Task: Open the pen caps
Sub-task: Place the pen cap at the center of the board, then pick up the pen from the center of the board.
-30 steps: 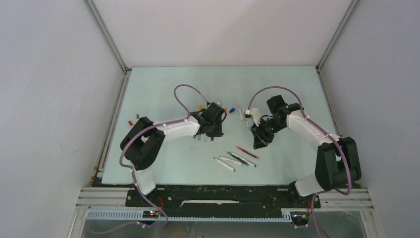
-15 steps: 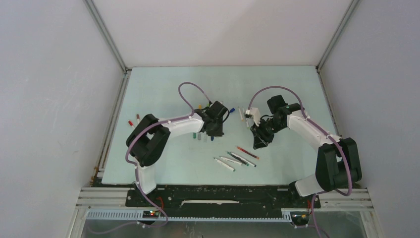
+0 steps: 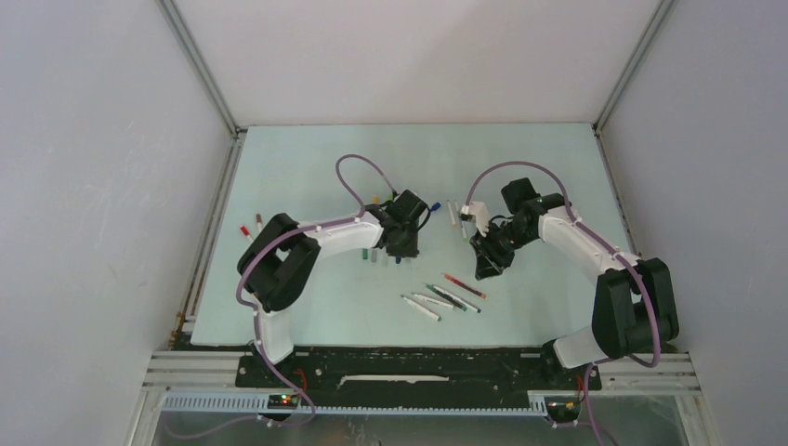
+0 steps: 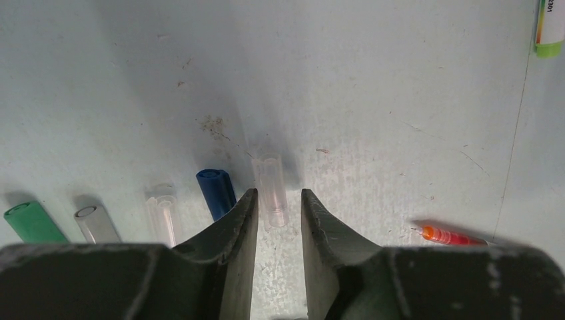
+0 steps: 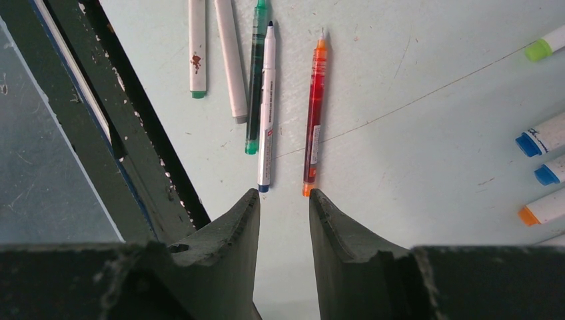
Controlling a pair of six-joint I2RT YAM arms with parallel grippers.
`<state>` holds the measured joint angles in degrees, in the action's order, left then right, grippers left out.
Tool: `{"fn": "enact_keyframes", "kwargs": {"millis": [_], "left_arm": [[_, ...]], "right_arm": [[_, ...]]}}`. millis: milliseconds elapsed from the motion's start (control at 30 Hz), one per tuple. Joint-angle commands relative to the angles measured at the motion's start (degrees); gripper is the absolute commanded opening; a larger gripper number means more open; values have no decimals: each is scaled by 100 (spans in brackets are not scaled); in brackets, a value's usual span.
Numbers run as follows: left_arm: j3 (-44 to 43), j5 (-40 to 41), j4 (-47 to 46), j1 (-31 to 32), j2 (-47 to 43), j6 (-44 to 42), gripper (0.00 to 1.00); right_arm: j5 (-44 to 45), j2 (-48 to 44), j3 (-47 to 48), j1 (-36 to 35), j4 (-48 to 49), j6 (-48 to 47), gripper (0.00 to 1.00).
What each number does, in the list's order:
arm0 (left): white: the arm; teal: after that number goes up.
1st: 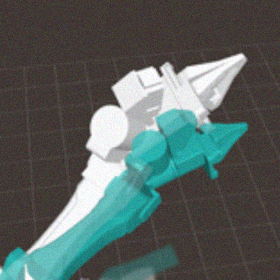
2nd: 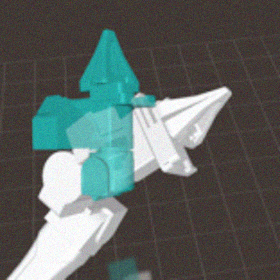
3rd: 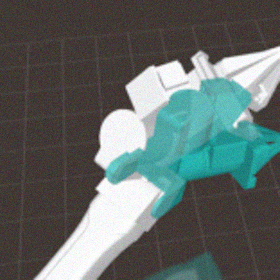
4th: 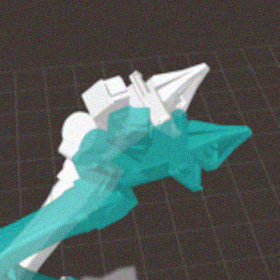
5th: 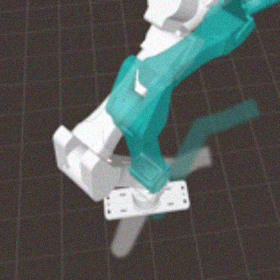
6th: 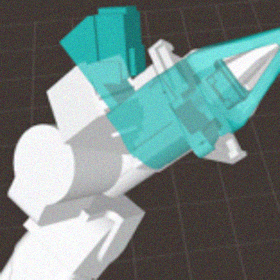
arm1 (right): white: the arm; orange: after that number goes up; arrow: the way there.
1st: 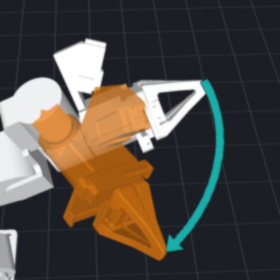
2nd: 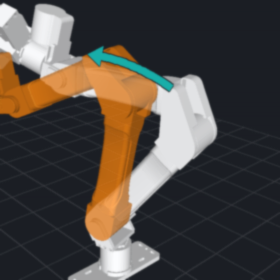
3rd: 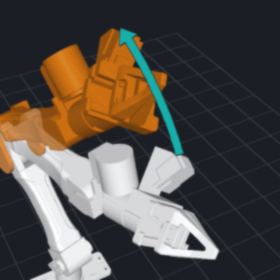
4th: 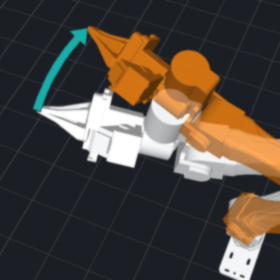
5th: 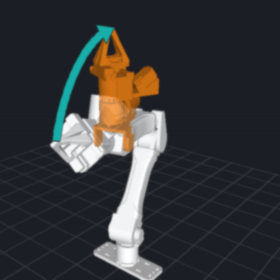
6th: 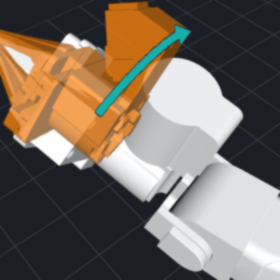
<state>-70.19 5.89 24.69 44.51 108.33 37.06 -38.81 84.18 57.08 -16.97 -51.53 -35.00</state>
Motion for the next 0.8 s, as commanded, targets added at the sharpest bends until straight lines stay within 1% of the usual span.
{"fn": "enact_keyframes", "kwargs": {"millis": [0,200,333,433,533,567,600,633,700,767], "left_arm": [[-317,57,4,30,-210,-111,33],[-27,123,-250,29,-1026,-179,33],[313,372,-420,23,-1725,-347,38],[584,870,-385,18,-2295,-641,40],[909,1655,-266,-5,-2874,-1045,41],[1114,1935,-275,-29,-3094,-1186,44],[1223,2154,-309,-80,-3302,-1300,46],[1483,2266,-388,-195,-3619,-1449,50],[1865,2122,-494,-555,-4072,-1559,54],[2207,1801,-552,-1035,-4483,-1669,57]], "right_arm": [[-107,-183,200,39,-31,-77,36],[-124,-197,203,39,-42,-87,36],[-144,-216,205,42,-48,-111,36],[-146,-250,202,41,-59,-125,36],[-160,-278,203,37,-71,-161,36],[-162,-279,201,40,-75,-178,36],[-155,-280,199,38,-75,-188,36],[-134,-278,206,42,-72,-191,36],[-98,-323,200,38,-80,-206,36],[-96,-403,203,39,-80,-215,36]]}}
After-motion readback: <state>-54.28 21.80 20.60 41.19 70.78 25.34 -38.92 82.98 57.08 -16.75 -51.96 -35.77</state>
